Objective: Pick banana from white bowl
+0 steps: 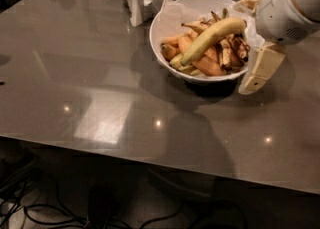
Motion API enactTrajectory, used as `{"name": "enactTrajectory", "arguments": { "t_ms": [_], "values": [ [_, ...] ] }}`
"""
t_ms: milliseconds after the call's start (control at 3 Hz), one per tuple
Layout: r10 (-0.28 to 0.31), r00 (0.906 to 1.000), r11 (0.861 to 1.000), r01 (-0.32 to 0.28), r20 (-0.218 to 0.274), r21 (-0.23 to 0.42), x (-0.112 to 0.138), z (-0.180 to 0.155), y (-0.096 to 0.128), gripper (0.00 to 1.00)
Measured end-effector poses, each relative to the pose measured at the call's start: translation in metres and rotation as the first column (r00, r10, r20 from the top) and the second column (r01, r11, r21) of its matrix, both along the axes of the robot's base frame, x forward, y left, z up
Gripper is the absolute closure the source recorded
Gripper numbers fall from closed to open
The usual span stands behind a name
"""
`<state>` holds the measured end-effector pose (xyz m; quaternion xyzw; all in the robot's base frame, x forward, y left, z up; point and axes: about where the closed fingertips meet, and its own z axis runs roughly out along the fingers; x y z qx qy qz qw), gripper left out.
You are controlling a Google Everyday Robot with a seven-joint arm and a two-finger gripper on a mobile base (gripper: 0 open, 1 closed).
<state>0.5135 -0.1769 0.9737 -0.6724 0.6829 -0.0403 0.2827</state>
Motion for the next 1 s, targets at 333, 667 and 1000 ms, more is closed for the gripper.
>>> {"name": "enactTrajectory", "arguments": {
  "t_ms": [333, 667, 1000],
  "values": [
    [0.106, 0.9932, 0.994, -0.106, 0.048, 0.005, 0.036, 0.009, 0.021, 0.00],
    [0.192, 0.9731, 0.981, -0.193, 0.128, -0.001, 0.076, 0.043, 0.039, 0.00],
    [0.192, 0.9731, 0.981, -0.193, 0.128, -0.001, 0.076, 0.043, 0.039, 0.00]
  ]
}}
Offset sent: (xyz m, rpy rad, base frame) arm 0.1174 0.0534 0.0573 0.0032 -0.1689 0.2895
